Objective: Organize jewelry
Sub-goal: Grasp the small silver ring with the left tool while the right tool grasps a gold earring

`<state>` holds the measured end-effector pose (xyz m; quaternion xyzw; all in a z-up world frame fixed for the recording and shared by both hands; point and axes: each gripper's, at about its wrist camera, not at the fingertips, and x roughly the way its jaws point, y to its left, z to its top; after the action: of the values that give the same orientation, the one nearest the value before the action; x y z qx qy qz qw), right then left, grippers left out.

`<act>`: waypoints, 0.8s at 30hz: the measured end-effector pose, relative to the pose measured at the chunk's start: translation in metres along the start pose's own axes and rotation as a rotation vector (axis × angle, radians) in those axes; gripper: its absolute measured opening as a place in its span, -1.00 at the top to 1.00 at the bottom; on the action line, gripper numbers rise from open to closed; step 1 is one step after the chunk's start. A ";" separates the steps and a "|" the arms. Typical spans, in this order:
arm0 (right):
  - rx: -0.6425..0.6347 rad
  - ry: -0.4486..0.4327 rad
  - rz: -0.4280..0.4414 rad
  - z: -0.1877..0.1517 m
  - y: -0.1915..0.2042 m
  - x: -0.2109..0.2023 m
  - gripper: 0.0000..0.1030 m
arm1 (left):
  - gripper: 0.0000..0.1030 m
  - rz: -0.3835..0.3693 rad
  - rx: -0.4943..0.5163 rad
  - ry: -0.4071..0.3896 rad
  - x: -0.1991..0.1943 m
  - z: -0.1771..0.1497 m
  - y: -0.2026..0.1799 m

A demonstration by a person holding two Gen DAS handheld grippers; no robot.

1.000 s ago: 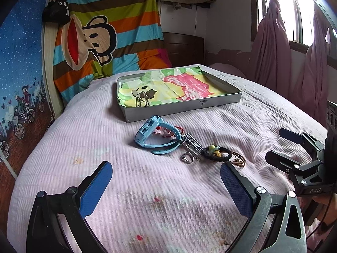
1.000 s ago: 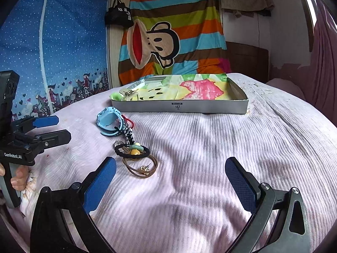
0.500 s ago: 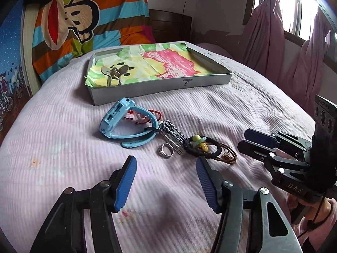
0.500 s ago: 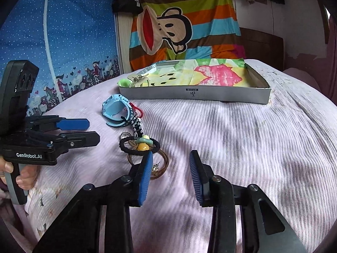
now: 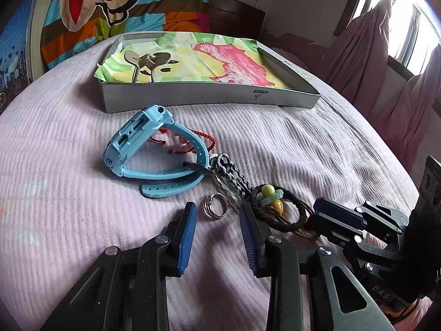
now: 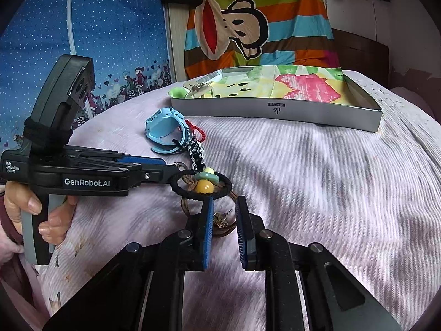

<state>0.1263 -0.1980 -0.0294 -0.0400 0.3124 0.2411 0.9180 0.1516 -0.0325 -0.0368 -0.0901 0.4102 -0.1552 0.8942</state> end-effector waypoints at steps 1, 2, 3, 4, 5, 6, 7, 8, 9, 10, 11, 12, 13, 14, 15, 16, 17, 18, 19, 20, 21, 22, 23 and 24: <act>-0.001 0.001 0.002 -0.001 0.001 0.000 0.72 | 0.49 -0.003 -0.007 0.001 0.002 0.001 0.001; -0.002 0.003 0.005 -0.001 0.000 0.001 0.72 | 0.54 -0.005 -0.015 0.004 0.003 0.001 0.003; -0.003 0.005 0.007 -0.002 0.001 0.001 0.72 | 0.64 -0.010 -0.023 0.006 0.005 0.000 0.004; -0.003 0.007 0.008 -0.002 0.001 0.001 0.72 | 0.75 -0.016 -0.031 0.005 0.005 -0.001 0.007; 0.000 0.009 0.011 -0.003 0.000 0.002 0.72 | 0.80 -0.021 -0.040 0.001 0.005 -0.003 0.009; 0.003 0.010 0.016 -0.003 0.000 0.003 0.74 | 0.84 -0.030 -0.050 -0.004 0.005 -0.005 0.011; 0.008 0.012 0.023 -0.003 -0.001 0.003 0.80 | 0.87 -0.041 -0.057 -0.008 0.005 -0.006 0.013; 0.013 0.014 0.029 -0.003 -0.003 0.004 0.80 | 0.88 -0.047 -0.061 -0.012 0.004 -0.008 0.014; 0.017 0.015 0.035 -0.003 -0.003 0.004 0.80 | 0.90 -0.047 -0.060 -0.016 0.004 -0.008 0.014; 0.021 0.016 0.040 -0.003 -0.005 0.004 0.80 | 0.90 -0.046 -0.057 -0.021 0.003 -0.009 0.014; 0.024 0.015 0.043 -0.003 -0.005 0.004 0.80 | 0.90 -0.045 -0.052 -0.026 0.003 -0.011 0.013; 0.026 0.013 0.045 -0.004 -0.005 0.004 0.80 | 0.91 -0.042 -0.048 -0.031 0.002 -0.012 0.012; 0.027 0.009 0.045 -0.004 -0.004 0.004 0.81 | 0.91 -0.041 -0.046 -0.036 0.000 -0.014 0.012; 0.027 0.006 0.048 -0.005 -0.004 0.003 0.84 | 0.91 -0.041 -0.045 -0.041 -0.001 -0.016 0.012; 0.027 0.002 0.049 -0.005 -0.004 0.003 0.84 | 0.91 -0.042 -0.045 -0.046 -0.002 -0.018 0.012; 0.027 -0.002 0.049 -0.006 -0.003 0.002 0.85 | 0.91 -0.042 -0.045 -0.051 -0.003 -0.019 0.012; 0.026 -0.007 0.047 -0.005 -0.003 0.002 0.85 | 0.91 -0.041 -0.046 -0.055 -0.004 -0.019 0.012; 0.026 -0.011 0.048 -0.006 -0.003 0.001 0.97 | 0.91 -0.041 -0.047 -0.060 -0.005 -0.020 0.013; 0.027 -0.016 0.044 -0.006 -0.003 0.001 0.98 | 0.91 -0.039 -0.048 -0.064 -0.006 -0.021 0.013; 0.027 -0.021 0.042 -0.006 -0.003 0.000 0.99 | 0.91 -0.035 -0.048 -0.069 -0.007 -0.021 0.013; 0.028 -0.025 0.041 -0.006 -0.002 -0.001 0.99 | 0.91 -0.033 -0.047 -0.074 -0.008 -0.022 0.013; 0.029 -0.029 0.041 -0.007 -0.003 -0.001 0.99 | 0.91 -0.031 -0.045 -0.080 -0.009 -0.022 0.013; 0.030 -0.032 0.042 -0.007 -0.003 -0.002 0.99 | 0.91 -0.029 -0.044 -0.087 -0.010 -0.022 0.013; 0.032 -0.036 0.042 -0.007 -0.003 -0.003 0.99 | 0.91 -0.026 -0.043 -0.095 -0.012 -0.023 0.013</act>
<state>0.1222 -0.2037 -0.0337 -0.0145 0.3005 0.2560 0.9187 0.1293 -0.0171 -0.0471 -0.1220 0.3694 -0.1535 0.9084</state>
